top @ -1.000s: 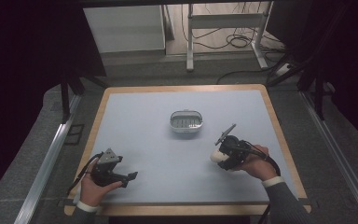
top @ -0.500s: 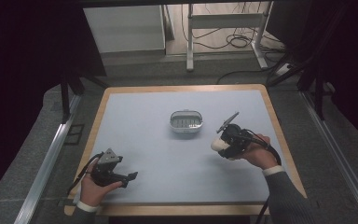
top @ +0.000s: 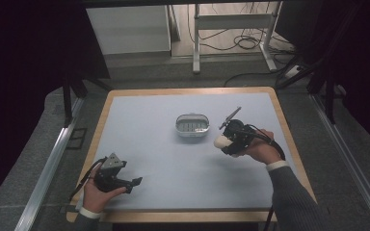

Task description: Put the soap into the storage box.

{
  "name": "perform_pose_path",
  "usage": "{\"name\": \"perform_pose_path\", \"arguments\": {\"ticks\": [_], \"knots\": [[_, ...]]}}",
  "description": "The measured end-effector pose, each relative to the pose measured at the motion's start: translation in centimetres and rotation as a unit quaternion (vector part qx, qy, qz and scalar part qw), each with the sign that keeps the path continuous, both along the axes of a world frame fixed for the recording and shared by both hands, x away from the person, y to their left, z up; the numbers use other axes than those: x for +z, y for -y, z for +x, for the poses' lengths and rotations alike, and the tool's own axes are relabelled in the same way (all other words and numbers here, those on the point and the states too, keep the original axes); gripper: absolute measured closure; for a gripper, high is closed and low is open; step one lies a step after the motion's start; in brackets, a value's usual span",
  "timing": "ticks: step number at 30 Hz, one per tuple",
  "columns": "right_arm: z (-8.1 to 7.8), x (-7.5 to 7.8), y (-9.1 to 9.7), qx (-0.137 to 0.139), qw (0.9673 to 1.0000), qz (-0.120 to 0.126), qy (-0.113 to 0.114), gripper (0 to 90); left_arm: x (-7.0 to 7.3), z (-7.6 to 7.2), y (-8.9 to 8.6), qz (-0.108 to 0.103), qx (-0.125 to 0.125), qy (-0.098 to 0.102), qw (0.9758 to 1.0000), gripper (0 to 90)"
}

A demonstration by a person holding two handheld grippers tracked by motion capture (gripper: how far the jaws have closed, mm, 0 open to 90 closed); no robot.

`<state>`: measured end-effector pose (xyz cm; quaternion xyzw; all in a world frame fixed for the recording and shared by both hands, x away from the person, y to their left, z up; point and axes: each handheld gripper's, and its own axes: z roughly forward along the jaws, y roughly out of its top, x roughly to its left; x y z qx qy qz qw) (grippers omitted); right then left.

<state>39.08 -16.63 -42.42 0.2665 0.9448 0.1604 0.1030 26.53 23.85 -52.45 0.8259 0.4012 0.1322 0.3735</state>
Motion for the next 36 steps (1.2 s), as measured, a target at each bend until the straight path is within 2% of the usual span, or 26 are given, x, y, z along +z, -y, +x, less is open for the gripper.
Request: {"name": "perform_pose_path", "arguments": {"ticks": [4,14,21,25,28,36], "knots": [[0.7,0.2,-0.3,0.012,0.9999,0.005,-0.001,49.1,0.0,0.0,0.0,0.000,0.000,0.000,1.0000,9.8],[2.2,0.3,-0.6,0.004,0.9999,0.011,0.001,49.1,0.2,0.0,-0.2,-0.002,0.002,0.004,1.0000,9.8],[3.1,0.4,-1.0,0.008,0.9999,0.010,0.004,49.1,0.1,0.0,-0.1,-0.001,0.002,0.003,1.0000,9.8],[3.4,0.7,-1.3,0.012,0.9998,0.017,0.008,49.1,0.0,0.0,-0.1,0.001,0.000,0.002,1.0000,9.9],[3.6,0.9,-1.5,0.010,0.9997,0.012,0.018,49.1,0.0,0.0,-0.1,0.000,0.001,0.002,1.0000,9.8],[4.4,1.2,-2.1,0.020,0.9995,0.013,0.023,49.1,0.0,0.0,-0.1,0.003,0.000,0.002,1.0000,9.8]]}}
